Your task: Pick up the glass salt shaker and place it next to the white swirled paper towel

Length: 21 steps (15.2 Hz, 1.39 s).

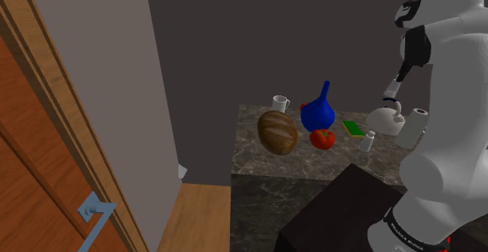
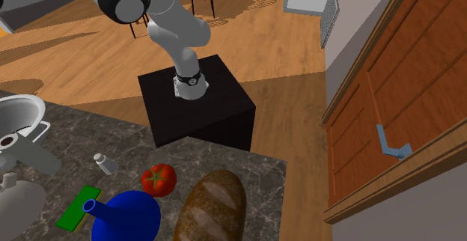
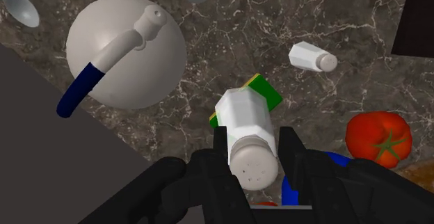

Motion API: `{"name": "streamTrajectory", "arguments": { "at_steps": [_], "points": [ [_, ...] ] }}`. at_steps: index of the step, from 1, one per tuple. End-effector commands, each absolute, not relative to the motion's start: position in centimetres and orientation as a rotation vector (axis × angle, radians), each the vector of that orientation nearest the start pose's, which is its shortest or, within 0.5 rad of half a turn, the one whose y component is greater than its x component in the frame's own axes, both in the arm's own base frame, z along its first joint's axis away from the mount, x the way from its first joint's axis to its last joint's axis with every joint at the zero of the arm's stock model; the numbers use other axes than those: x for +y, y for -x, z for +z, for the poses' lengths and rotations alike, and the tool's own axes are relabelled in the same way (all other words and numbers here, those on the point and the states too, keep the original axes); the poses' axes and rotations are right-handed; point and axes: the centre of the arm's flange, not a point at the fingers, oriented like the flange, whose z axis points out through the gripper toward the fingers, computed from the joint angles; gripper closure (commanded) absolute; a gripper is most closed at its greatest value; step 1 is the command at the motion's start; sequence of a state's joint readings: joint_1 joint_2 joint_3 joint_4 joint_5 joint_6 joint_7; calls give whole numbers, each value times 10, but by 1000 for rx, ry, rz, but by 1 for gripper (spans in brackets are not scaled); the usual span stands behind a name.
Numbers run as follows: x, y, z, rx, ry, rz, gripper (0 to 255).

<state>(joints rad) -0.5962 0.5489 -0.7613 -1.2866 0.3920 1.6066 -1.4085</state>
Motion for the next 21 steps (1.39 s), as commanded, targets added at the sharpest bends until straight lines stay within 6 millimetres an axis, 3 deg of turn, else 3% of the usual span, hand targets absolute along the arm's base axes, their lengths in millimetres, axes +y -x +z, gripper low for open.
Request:
{"name": "streamTrajectory", "arguments": {
  "at_steps": [1, 21],
  "points": [
    [-615, -291, 476, -122, 3049, -4, 255],
    [-615, -291, 371, -122, 3049, -4, 255]
  ]
}}
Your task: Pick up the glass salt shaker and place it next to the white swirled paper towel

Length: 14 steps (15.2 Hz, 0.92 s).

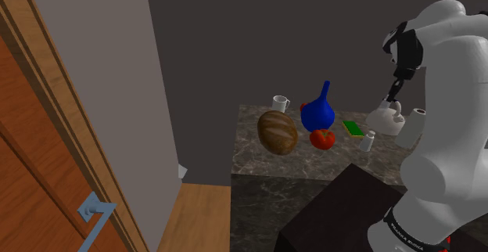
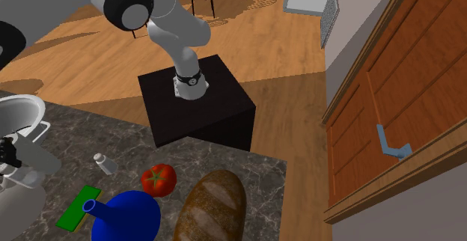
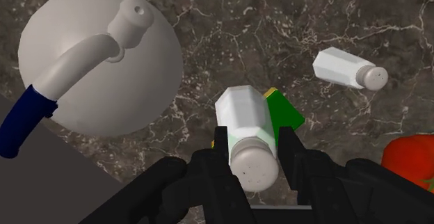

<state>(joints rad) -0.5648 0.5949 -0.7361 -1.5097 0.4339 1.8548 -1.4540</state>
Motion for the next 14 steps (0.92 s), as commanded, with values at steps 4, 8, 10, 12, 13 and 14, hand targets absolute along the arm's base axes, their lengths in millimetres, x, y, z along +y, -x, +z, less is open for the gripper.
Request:
{"name": "streamTrajectory", "arguments": {
  "at_steps": [4, 8, 10, 12, 13, 14],
  "points": [
    [-615, -291, 349, -122, 3049, -4, 255],
    [-615, -291, 328, -122, 3049, -4, 255],
    [-615, -291, 318, -122, 3049, -4, 255],
    [-615, -291, 307, -122, 3049, -4, 255],
    [-615, -291, 302, -122, 3049, -4, 255],
    [-615, -291, 297, -122, 3049, -4, 255]
  ]
}}
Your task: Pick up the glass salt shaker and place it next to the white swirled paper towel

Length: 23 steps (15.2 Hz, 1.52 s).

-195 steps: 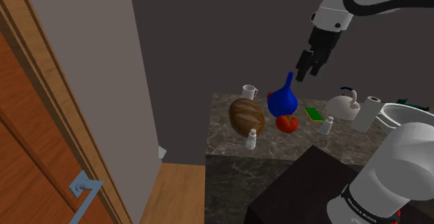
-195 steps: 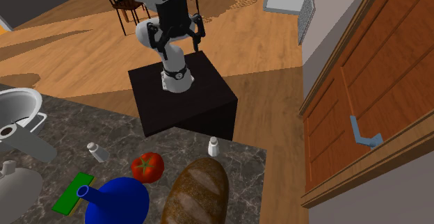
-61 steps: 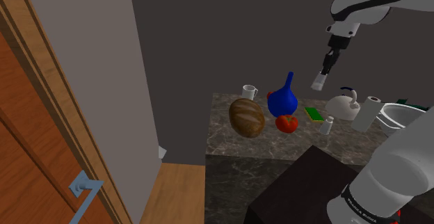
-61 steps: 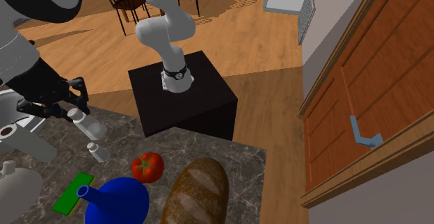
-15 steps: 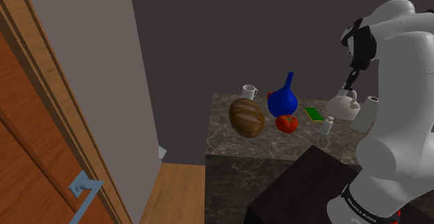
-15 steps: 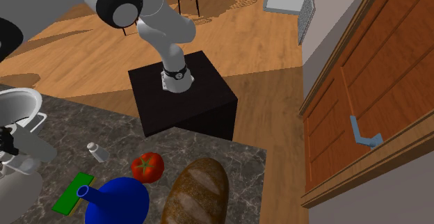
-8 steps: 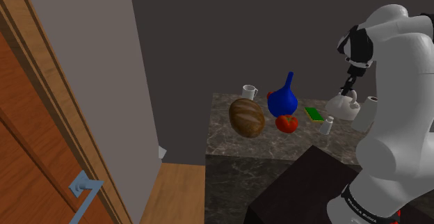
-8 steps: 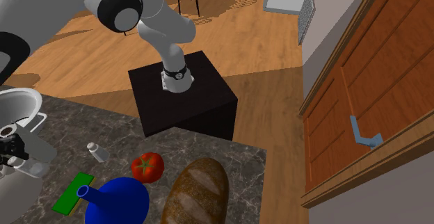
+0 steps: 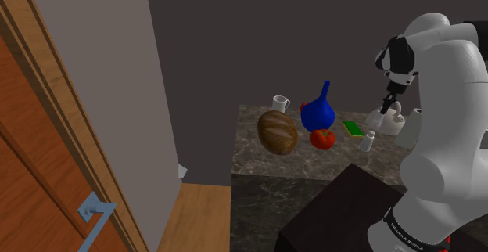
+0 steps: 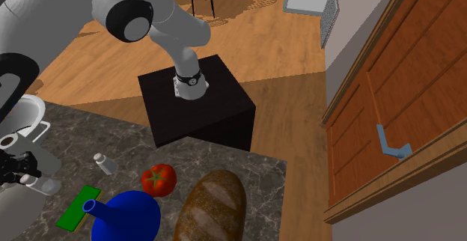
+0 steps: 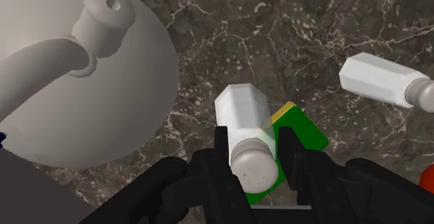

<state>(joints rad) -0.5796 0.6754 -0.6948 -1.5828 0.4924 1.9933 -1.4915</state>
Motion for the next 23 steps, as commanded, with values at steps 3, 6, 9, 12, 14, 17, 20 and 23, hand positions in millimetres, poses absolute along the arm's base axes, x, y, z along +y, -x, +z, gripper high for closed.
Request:
{"name": "streamTrajectory", "arguments": {
  "at_steps": [3, 6, 9, 12, 14, 17, 20, 23],
  "points": [
    [-615, -291, 281, -122, 3049, -4, 255],
    [-615, -291, 265, -122, 3049, -4, 255],
    [-615, -291, 249, -122, 3049, -4, 255],
    [-615, -291, 241, -122, 3049, -4, 255],
    [-615, -291, 241, -122, 3049, -4, 255],
    [-615, -291, 241, -122, 3049, -4, 255],
    [-615, -291, 241, -122, 3049, -4, 0],
    [-615, -291, 241, -122, 3049, -4, 0]
  ]
}}
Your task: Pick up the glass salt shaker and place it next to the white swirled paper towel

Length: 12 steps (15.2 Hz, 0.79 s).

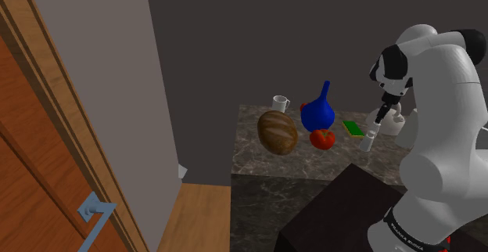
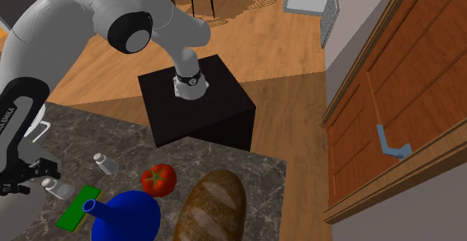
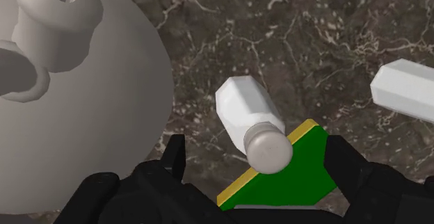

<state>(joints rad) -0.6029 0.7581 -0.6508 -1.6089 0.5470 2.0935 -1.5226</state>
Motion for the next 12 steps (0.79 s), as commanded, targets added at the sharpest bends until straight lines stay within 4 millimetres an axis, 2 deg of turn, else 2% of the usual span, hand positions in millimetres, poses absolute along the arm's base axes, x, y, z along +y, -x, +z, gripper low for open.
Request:
{"name": "streamTrajectory", "arguments": {
  "at_steps": [1, 5, 12],
  "points": [
    [-615, -291, 241, -122, 3049, -4, 0],
    [-619, -291, 290, -122, 3049, -4, 0],
    [-619, -291, 290, -122, 3049, -4, 0]
  ]
}}
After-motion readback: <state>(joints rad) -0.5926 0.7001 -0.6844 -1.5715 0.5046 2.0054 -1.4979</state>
